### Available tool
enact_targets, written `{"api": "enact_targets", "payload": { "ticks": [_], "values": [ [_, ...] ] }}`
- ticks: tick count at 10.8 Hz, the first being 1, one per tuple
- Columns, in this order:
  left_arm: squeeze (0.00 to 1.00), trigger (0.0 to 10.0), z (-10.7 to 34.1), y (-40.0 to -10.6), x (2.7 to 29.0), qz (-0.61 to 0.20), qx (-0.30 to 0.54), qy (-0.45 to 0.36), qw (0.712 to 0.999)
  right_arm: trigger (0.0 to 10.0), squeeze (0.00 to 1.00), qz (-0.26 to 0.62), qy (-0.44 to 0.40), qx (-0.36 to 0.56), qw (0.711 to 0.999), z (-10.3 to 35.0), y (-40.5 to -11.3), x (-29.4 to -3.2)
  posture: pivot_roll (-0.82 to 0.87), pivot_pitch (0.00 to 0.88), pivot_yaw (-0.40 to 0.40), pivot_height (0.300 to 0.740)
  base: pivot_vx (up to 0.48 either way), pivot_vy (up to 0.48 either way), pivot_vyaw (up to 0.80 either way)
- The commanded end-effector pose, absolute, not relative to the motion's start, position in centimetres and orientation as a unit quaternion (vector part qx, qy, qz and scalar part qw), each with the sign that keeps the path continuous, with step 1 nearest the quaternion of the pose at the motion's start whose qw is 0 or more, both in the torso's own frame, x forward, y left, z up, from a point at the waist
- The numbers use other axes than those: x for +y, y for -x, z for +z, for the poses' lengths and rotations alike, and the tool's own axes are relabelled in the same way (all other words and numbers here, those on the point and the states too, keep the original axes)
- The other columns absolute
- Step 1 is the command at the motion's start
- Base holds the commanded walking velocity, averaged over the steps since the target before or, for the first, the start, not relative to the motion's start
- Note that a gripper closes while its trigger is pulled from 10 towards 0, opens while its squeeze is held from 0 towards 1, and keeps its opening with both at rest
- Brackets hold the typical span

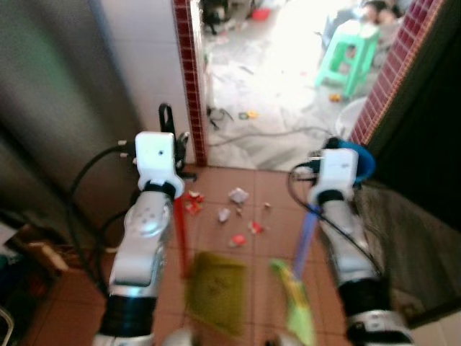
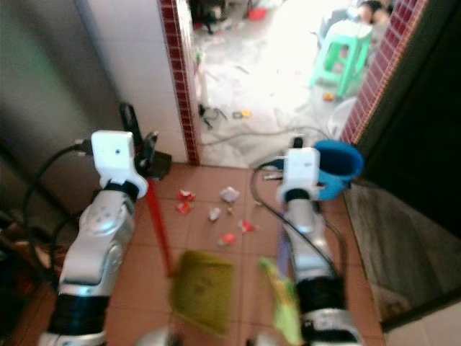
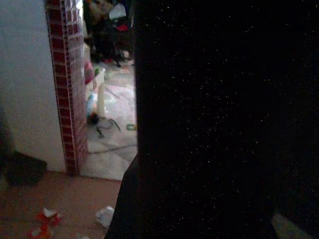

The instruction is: Sweep floor

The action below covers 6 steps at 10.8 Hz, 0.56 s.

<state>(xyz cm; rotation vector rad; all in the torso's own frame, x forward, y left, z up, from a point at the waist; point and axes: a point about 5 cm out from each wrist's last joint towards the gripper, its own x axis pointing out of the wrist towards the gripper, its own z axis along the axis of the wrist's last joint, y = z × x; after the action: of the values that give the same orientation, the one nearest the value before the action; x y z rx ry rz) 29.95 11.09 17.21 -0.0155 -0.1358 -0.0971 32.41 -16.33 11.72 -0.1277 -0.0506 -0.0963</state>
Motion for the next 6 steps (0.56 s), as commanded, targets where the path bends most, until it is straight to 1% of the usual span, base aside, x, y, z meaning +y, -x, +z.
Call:
{"api": "enact_targets", "payload": {
  "ticks": [1, 6],
  "values": [
    [0.00, 10.0, 19.13, -29.82, 11.81, -0.033, -0.113, 0.004, 0.993, 10.0, 0.00, -0.036, 0.061, -0.035, 0.997, 12.19, -32.71, -15.30, -0.01, 0.000, 0.004, 0.740, 0.000, 0.000, 0.00],
    [0.00, 10.0, 19.40, -29.71, 12.36, -0.017, -0.120, -0.006, 0.993, 10.0, 0.00, -0.027, 0.057, -0.031, 0.998, 12.11, -33.12, -14.55, 0.01, 0.000, -0.016, 0.740, 0.000, 0.000, 0.00]
  ]
}}
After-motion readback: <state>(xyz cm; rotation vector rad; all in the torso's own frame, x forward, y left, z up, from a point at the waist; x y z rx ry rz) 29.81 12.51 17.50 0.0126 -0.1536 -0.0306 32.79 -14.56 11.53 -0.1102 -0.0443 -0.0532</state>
